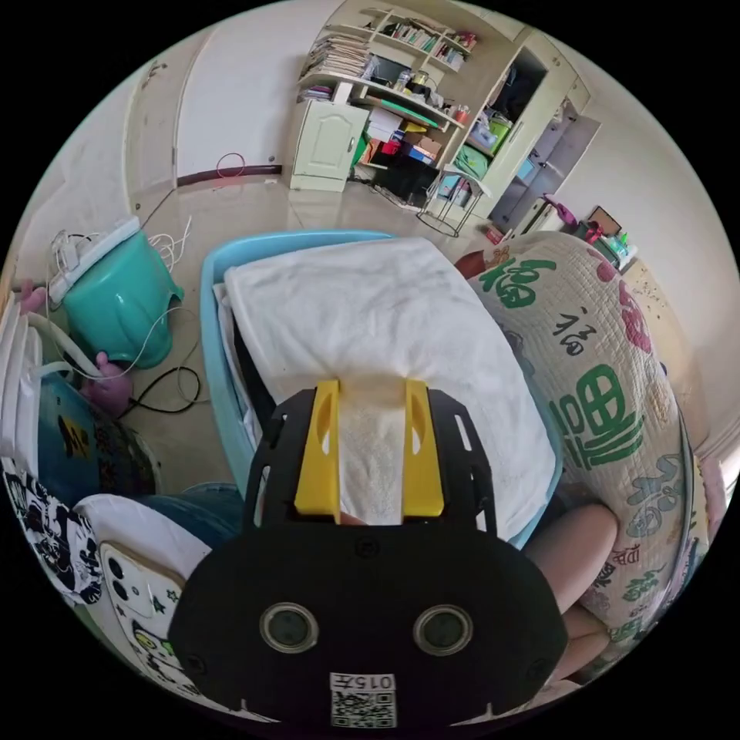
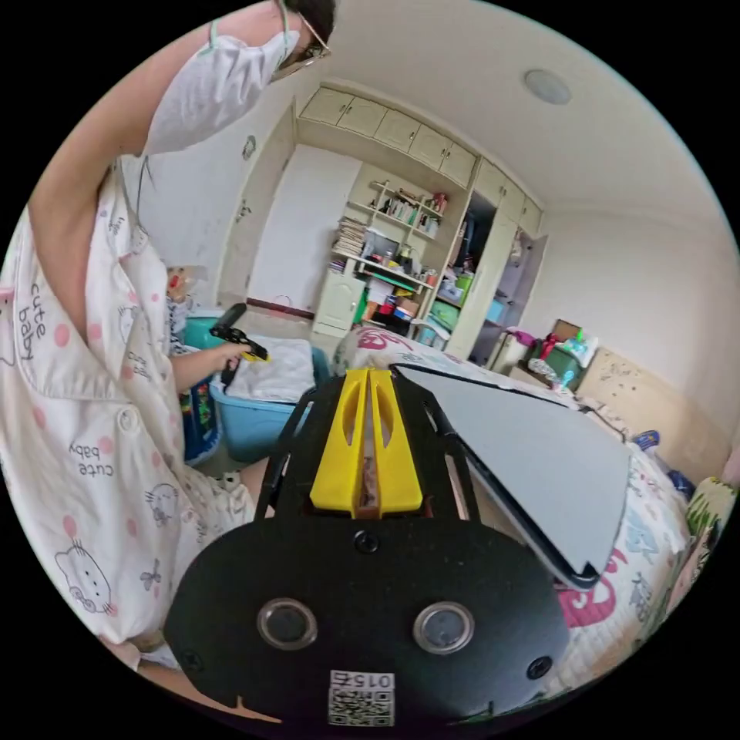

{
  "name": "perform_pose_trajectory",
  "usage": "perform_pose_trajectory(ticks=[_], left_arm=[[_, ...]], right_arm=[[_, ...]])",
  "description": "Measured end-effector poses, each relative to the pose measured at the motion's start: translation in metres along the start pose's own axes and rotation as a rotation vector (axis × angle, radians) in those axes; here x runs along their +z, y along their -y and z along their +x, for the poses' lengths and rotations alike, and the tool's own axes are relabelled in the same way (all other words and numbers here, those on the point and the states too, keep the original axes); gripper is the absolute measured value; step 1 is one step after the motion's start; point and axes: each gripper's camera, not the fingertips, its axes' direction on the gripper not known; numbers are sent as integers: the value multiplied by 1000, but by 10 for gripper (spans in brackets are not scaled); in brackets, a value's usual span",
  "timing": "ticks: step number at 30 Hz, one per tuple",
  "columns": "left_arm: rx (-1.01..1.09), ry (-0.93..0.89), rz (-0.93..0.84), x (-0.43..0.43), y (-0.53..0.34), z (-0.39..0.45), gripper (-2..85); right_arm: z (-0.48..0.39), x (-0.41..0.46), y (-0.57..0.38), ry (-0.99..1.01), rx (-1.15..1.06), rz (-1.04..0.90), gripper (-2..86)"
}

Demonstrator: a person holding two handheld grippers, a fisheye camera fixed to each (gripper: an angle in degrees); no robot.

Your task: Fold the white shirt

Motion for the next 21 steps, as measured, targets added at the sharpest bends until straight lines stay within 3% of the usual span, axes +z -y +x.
perform_pose_trajectory(ticks=[5,11,21], left_arm=[[-77,-198,50,-44,2,-49,30],[-155,-711,265,-128,-14,-96,14],[308,-1282,509,-309,33,3,9]], right_arm=[[-13,-19,-45,-40,68,-99,-10],[17,-83,-106,-77,202,-140,-10],[112,-254,-238,-208,496,-99,-10]])
